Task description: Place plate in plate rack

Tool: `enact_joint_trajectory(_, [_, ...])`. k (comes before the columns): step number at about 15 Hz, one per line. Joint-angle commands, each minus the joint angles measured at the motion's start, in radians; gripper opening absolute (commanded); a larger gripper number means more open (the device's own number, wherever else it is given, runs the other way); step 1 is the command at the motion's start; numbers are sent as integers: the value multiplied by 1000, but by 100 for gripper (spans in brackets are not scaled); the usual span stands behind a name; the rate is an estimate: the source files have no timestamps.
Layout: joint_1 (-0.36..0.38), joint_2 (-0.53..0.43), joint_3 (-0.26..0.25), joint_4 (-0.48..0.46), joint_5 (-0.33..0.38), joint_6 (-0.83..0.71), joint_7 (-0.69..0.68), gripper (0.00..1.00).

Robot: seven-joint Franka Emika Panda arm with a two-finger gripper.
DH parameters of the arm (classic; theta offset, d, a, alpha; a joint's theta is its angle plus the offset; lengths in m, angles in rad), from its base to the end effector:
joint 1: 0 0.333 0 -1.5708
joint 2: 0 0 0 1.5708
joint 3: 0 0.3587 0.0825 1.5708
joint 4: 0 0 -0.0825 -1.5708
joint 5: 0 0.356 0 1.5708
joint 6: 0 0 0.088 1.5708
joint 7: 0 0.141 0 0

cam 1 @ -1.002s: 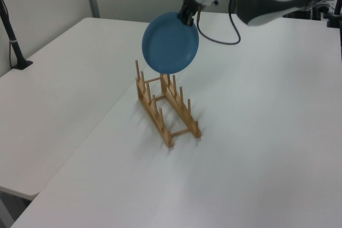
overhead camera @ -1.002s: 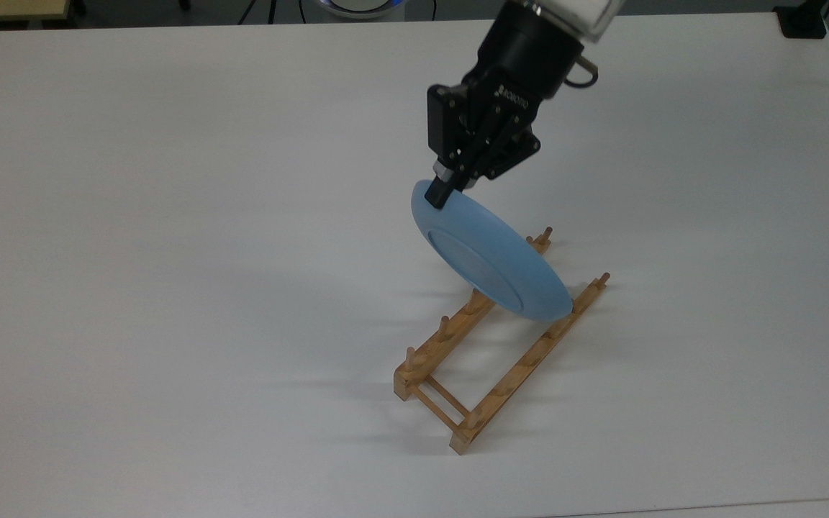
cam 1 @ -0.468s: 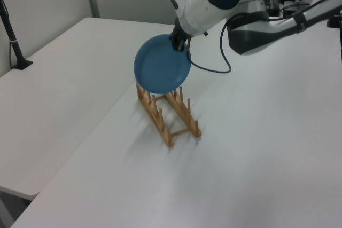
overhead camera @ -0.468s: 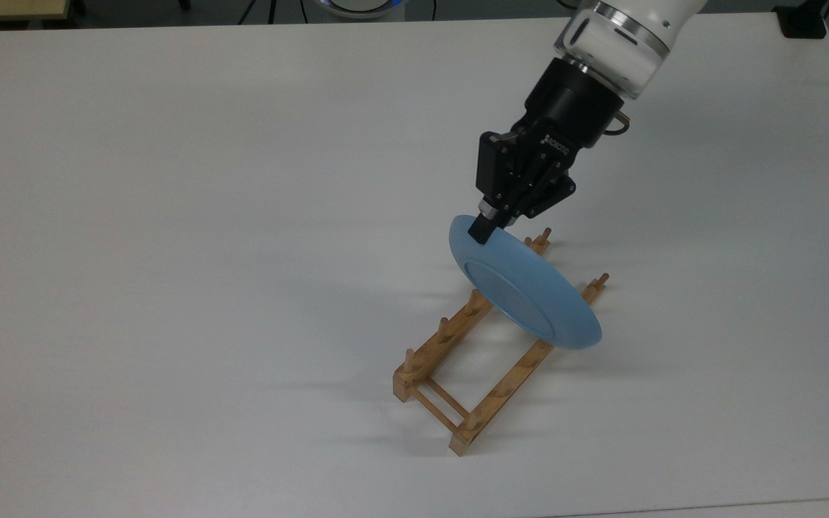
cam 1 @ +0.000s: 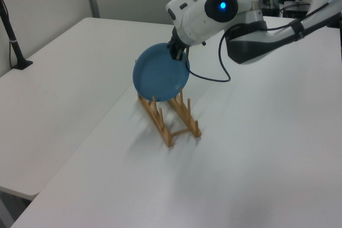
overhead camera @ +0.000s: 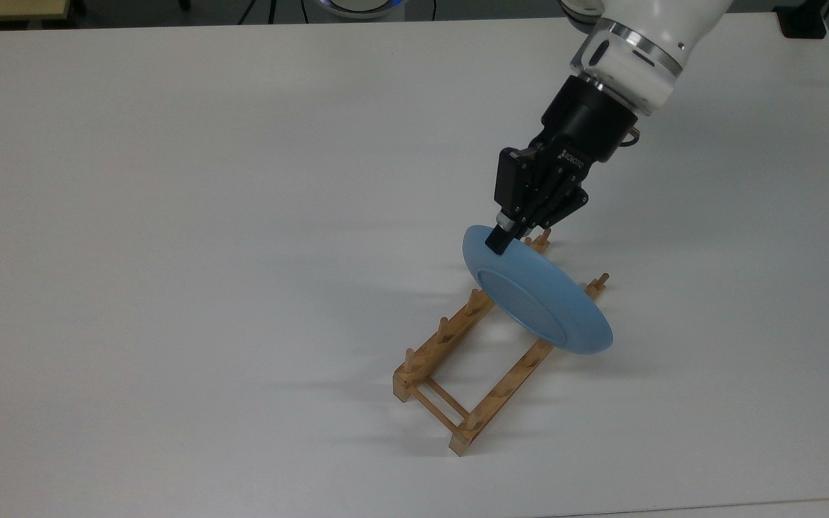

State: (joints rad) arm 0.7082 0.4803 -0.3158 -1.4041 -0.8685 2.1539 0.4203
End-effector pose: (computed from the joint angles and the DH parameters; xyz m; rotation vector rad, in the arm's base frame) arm 0.6755 0.2767 0.5132 2.2393 0.4905 0.7489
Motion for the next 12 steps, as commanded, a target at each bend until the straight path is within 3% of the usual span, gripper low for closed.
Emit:
enact_joint_trajectory(1, [11,21,-2,5,-17,7,26,28])
enact_joint_trajectory(2, [11,21,6,-2,-18,7,40,48])
enact_joint_trajectory(4, [11,21,12,-4,-20,9,110,67])
enact_joint_trajectory(5, [11,20,12,-4,-20,10,139,90])
enact_joint_trajectory(6, [11,18,12,-4,-20,11,158,100])
enact_joint_trajectory(9, [7,-15,17,-3,6,14,248,100])
enact_joint_trajectory(10, [1,-35,30,-3,56,27,288,100])
enact_joint_trajectory(12, [-27,-74,61,-4,272,58,292,100])
